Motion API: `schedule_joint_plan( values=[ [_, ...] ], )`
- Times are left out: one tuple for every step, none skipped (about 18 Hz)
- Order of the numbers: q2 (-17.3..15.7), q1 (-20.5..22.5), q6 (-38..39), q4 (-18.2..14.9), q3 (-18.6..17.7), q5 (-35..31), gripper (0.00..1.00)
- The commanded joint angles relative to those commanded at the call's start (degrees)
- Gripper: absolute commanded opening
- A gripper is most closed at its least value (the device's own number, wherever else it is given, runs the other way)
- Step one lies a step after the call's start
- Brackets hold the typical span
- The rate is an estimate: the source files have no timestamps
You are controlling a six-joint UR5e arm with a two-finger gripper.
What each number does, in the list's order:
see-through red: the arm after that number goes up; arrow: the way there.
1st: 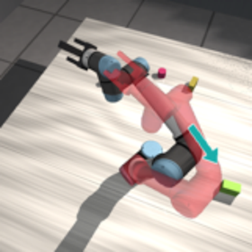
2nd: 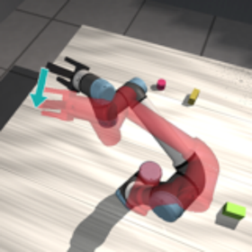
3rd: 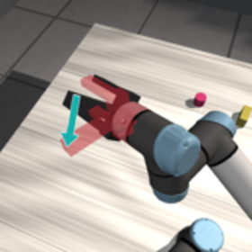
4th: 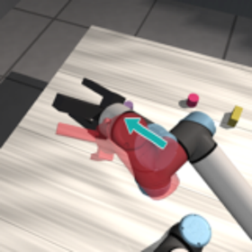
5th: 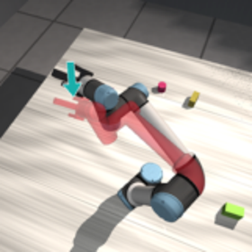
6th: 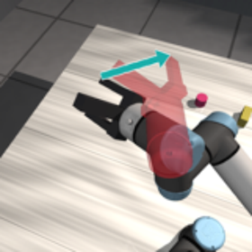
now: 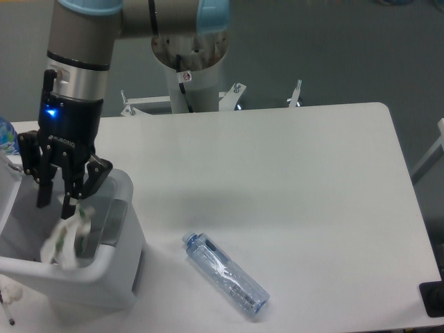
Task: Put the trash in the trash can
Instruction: 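Carry the tissue over the white bin and open the gripper, then move the open gripper back down over the clear water bottle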
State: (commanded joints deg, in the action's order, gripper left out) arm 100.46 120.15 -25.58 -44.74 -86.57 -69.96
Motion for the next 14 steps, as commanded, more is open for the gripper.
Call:
schedule_joint_plan(
  values=[
    [0.09, 0.09, -0.09, 0.00, 0.00, 0.09, 1.00],
    [0.17, 0.44, 0.00, 0.00, 0.00, 0.09, 1.00],
    [0.26, 0.87, 0.35, 0.00, 0.09, 0.09, 1.00],
    [0.26, 2.10, 0.53, 0.00, 0.09, 0.09, 1.00],
    [0.26, 4.20, 0.79, -0.09, 0.17, 0.26, 1.00],
    [0.52, 6.31, 1.75, -0.09, 0.35, 0.52, 1.00],
    [0.88, 8.42, 3.93, -0.09, 0.53, 0.88, 1.00],
    [1.66, 10.61, 5.96, -0.09, 0.53, 1.49, 1.00],
    [2.71, 12.46, 7.37, -0.09, 0.53, 2.28, 1.00],
    [3.51, 14.13, 8.08, -0.17, 0.53, 2.89, 1.00],
    [4.99, 15.54, 8.26, -0.35, 0.53, 3.51, 1.00],
    [6.66, 16.51, 8.35, -0.70, 0.53, 3.69, 1.00],
    [8.68, 17.57, 8.35, -0.79, 0.53, 3.69, 1.00],
    [10.96, 18.36, 8.35, -0.79, 0.70, 3.43, 1.00]
  ],
)
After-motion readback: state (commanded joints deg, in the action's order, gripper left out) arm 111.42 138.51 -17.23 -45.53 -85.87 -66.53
